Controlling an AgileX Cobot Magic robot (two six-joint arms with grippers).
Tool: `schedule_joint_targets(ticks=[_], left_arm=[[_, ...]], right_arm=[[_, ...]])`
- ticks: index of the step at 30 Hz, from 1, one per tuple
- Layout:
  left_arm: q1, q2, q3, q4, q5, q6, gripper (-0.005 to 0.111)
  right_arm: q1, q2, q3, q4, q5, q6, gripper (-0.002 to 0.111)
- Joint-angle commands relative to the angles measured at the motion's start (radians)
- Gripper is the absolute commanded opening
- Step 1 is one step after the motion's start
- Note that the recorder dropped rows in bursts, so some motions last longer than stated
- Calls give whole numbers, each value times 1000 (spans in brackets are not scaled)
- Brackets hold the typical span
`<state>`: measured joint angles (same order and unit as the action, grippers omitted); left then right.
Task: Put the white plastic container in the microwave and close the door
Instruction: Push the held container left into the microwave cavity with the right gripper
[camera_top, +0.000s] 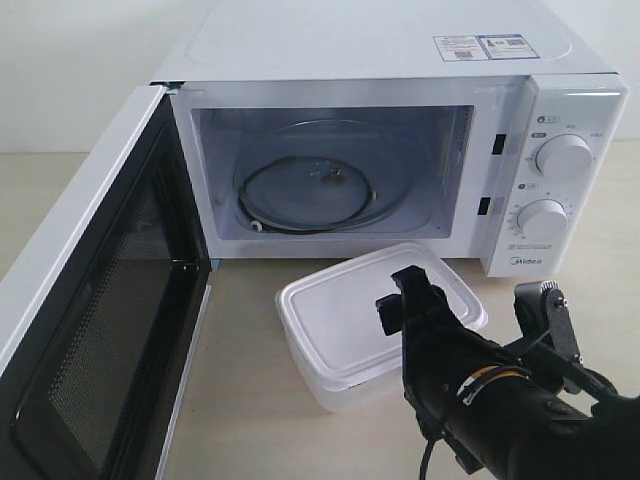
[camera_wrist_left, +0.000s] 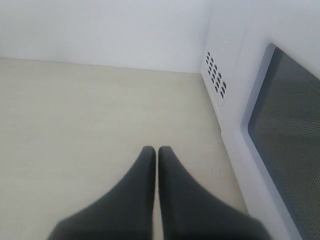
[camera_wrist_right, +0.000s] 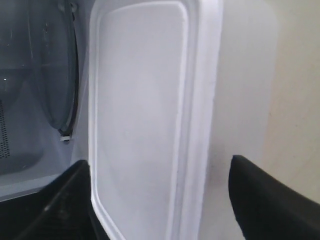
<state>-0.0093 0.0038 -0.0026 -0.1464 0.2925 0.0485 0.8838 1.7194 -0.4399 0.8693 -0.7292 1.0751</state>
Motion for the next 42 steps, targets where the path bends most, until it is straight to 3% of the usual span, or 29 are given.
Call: schedule_joint_targets(ticks=[1, 8, 11, 19, 22, 26, 32, 42], left_arm=[[5, -4, 3, 1, 3, 5, 4], [5, -4, 3, 1, 3, 5, 4], [5, -4, 3, 1, 3, 5, 4], [5, -4, 3, 1, 3, 5, 4], [5, -4, 3, 1, 3, 5, 4], [5, -4, 3, 1, 3, 5, 4], [5, -4, 3, 1, 3, 5, 4], [5, -4, 3, 1, 3, 5, 4]], right_arm=[[-8, 1, -3, 0, 4, -9, 66], [-8, 1, -3, 7, 2, -11, 29], [-8, 1, -3, 27, 2, -11, 23], [-8, 1, -3, 29, 4, -26, 22], [-8, 1, -3, 17, 5, -125, 0], [-8, 1, -3, 11, 1, -234, 0], [14, -41, -3, -146, 61, -178, 0], [55, -83, -3, -136, -124, -75, 0]])
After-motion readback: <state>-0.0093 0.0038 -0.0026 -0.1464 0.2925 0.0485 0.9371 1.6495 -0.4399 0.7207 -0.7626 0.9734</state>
